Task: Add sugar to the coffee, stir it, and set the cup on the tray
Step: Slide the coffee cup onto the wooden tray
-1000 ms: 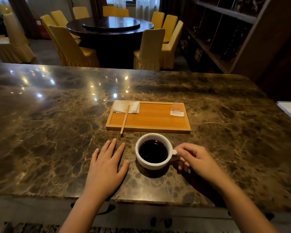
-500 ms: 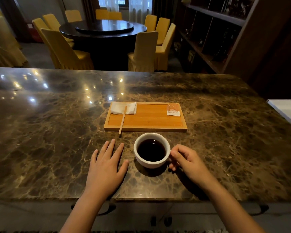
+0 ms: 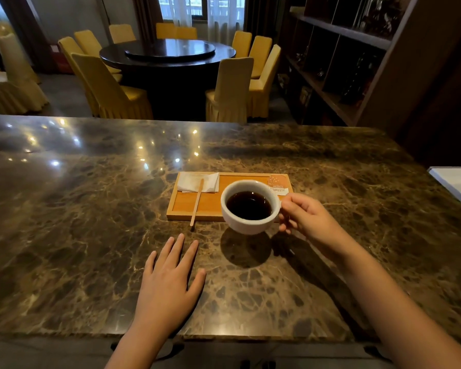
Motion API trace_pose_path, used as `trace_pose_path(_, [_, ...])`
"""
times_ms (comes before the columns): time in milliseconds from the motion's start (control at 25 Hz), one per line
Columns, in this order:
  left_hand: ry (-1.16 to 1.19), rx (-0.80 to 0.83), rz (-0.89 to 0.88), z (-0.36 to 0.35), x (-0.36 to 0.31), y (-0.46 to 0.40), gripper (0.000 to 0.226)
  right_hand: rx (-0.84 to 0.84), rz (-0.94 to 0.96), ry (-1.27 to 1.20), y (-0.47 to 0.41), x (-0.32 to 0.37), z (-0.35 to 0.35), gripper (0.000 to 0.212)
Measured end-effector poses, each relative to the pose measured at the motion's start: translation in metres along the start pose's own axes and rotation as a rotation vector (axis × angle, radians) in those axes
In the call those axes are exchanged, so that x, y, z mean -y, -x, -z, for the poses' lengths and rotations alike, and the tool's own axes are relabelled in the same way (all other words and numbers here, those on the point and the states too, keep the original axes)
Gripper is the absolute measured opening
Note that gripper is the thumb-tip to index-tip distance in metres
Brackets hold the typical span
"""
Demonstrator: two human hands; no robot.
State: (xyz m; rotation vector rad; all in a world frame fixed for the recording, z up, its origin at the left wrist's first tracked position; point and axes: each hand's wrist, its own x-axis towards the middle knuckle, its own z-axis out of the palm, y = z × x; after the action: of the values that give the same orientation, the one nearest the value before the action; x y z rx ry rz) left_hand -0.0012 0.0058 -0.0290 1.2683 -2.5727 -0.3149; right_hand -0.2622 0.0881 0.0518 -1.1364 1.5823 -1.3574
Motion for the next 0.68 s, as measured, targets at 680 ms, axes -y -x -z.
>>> trace_pose_path(680, [-0.001,0.010,0.025,0.001,-0.003,0.002,0.058,-0.032,-0.052,0.095,-0.089,-0.013,0.014,0.029])
